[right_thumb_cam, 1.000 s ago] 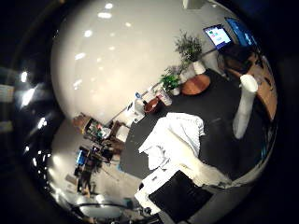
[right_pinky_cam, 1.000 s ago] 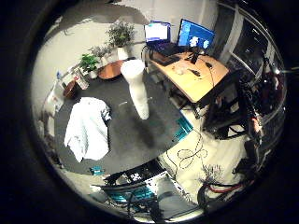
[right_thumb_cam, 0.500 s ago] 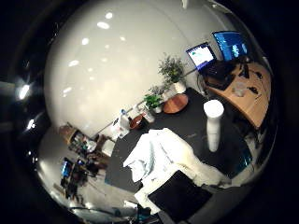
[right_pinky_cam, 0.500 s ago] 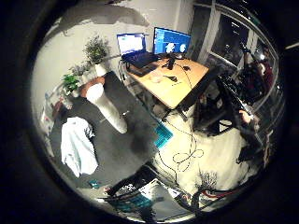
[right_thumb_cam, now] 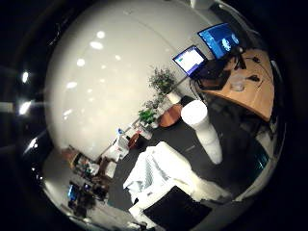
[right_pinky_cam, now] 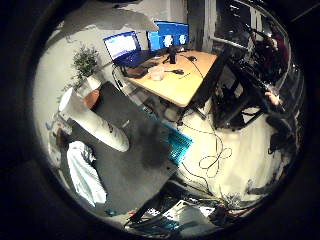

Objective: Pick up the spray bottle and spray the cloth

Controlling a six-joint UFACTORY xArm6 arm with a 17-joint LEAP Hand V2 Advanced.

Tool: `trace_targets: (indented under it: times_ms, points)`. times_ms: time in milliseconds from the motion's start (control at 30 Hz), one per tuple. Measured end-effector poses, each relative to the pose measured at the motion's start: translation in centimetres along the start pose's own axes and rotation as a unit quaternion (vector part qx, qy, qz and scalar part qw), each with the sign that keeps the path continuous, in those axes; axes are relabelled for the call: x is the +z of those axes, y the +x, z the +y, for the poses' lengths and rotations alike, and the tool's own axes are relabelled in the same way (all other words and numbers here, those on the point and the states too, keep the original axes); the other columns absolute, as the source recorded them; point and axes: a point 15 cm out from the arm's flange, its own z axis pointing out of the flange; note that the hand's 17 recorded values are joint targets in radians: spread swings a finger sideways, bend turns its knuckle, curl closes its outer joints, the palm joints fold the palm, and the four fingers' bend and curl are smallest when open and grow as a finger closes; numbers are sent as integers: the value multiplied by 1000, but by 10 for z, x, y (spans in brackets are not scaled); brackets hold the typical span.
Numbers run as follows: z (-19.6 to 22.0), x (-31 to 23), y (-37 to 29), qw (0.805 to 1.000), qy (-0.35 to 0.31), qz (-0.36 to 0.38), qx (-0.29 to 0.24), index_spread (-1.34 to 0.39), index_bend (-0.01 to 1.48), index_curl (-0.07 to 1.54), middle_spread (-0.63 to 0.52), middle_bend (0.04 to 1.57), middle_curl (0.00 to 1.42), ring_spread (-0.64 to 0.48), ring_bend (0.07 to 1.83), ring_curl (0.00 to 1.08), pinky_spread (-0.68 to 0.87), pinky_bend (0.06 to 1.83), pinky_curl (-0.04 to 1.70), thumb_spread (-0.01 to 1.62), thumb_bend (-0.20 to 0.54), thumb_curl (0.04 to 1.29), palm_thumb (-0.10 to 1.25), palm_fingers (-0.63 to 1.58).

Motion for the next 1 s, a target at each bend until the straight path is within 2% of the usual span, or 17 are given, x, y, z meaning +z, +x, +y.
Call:
trace_targets:
  times_ms: [467, 1000]
  points:
    - [25, 47, 7, 994, -19, -84, 67, -20, 174, 317, 301, 188, 293, 400, 460, 235, 679, 1195, 178, 1056, -29, 403, 454, 136]
    - [15, 82, 14, 983, -1, -153, 104, 0, 174, 322, 304, 189, 302, 387, 484, 231, 663, 1220, 156, 1099, -25, 371, 405, 130]
